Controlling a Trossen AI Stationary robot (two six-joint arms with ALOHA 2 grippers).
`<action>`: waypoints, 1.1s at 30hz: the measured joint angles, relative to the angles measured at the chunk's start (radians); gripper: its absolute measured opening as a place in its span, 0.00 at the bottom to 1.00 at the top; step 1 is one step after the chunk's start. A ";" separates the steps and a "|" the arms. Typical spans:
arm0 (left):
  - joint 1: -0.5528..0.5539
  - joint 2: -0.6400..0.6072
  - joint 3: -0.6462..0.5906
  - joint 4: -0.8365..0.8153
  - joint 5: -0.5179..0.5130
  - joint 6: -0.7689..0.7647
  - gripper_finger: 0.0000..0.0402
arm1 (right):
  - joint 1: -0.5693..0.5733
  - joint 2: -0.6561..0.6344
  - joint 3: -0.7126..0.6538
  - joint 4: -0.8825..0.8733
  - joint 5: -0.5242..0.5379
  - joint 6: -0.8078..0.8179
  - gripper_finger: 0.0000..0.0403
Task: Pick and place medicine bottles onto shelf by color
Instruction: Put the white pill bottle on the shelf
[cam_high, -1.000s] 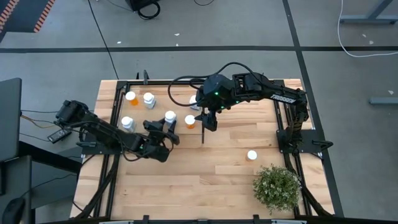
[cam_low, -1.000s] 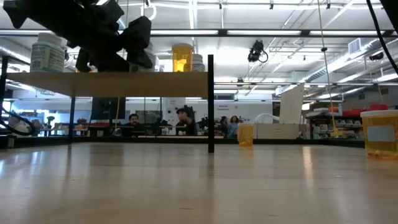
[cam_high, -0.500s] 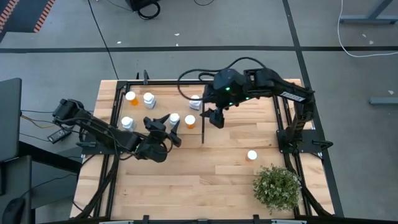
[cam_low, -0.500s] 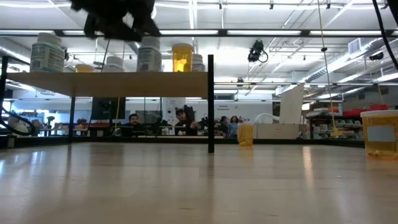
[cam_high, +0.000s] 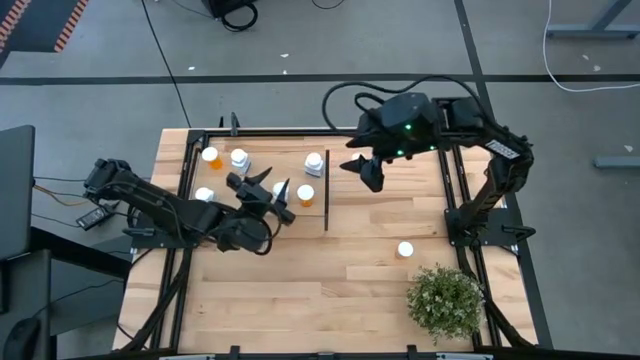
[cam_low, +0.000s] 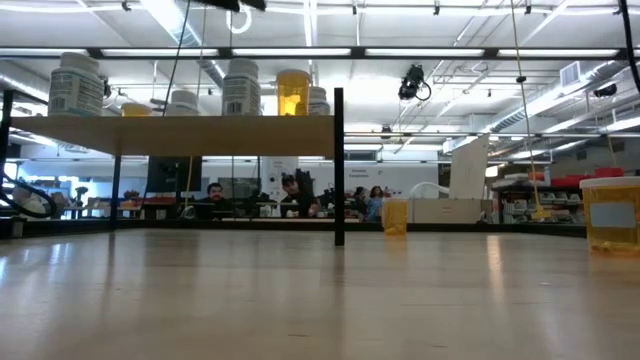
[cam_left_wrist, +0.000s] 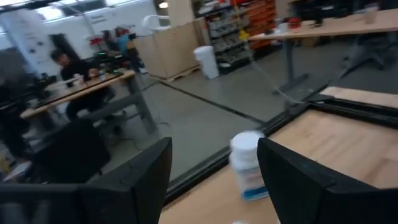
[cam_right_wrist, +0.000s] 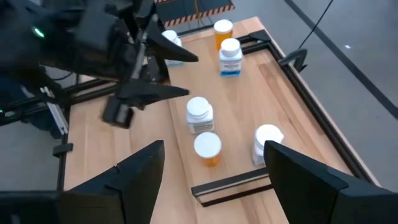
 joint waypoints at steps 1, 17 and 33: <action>0.003 0.000 0.031 0.001 0.026 0.033 0.59 | 0.000 -0.004 0.000 0.001 0.001 0.000 0.70; 0.229 0.000 0.350 -0.530 0.792 0.128 0.32 | 0.000 -0.011 0.000 -0.039 0.016 0.047 0.70; 0.407 0.055 0.444 -0.690 1.278 0.395 0.02 | 0.000 -0.010 0.000 -0.059 0.022 0.088 0.70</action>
